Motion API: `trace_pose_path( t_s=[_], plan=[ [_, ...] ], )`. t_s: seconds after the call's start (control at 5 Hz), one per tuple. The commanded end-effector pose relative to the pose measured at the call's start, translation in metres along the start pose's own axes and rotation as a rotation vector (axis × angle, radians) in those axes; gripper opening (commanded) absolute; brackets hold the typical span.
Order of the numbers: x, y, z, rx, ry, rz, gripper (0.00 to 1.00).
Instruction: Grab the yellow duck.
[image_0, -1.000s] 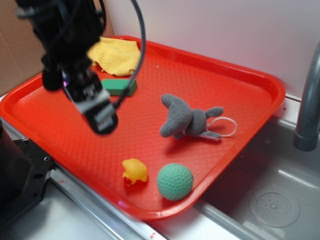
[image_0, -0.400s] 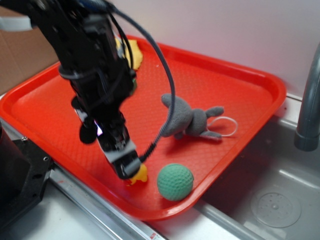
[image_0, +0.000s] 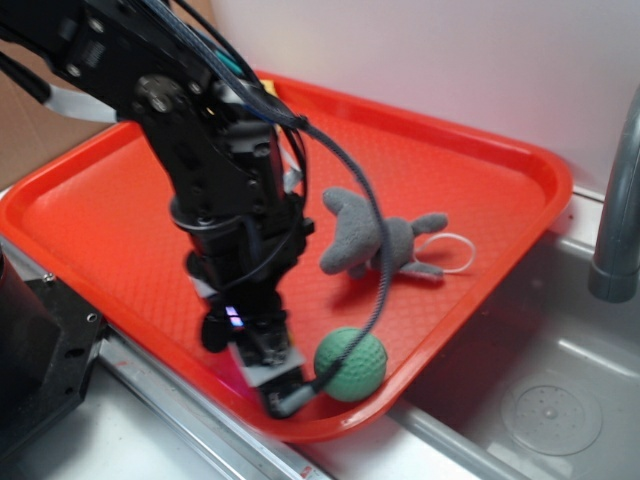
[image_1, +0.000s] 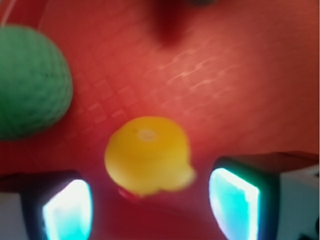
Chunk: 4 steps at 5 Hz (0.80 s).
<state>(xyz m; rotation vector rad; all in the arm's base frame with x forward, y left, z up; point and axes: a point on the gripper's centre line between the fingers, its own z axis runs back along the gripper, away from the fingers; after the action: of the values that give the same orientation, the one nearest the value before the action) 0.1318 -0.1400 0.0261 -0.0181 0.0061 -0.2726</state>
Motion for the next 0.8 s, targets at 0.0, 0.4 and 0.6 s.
trace_pose_path(
  t_s=[0.0,0.4,0.6],
  plan=[
    [0.009,0.013,-0.007,0.009,0.000,0.043,0.29],
    [0.014,0.028,0.007,0.015,0.044,0.034,0.00],
    [0.021,0.054,0.055,0.036,0.025,0.094,0.00]
  ],
)
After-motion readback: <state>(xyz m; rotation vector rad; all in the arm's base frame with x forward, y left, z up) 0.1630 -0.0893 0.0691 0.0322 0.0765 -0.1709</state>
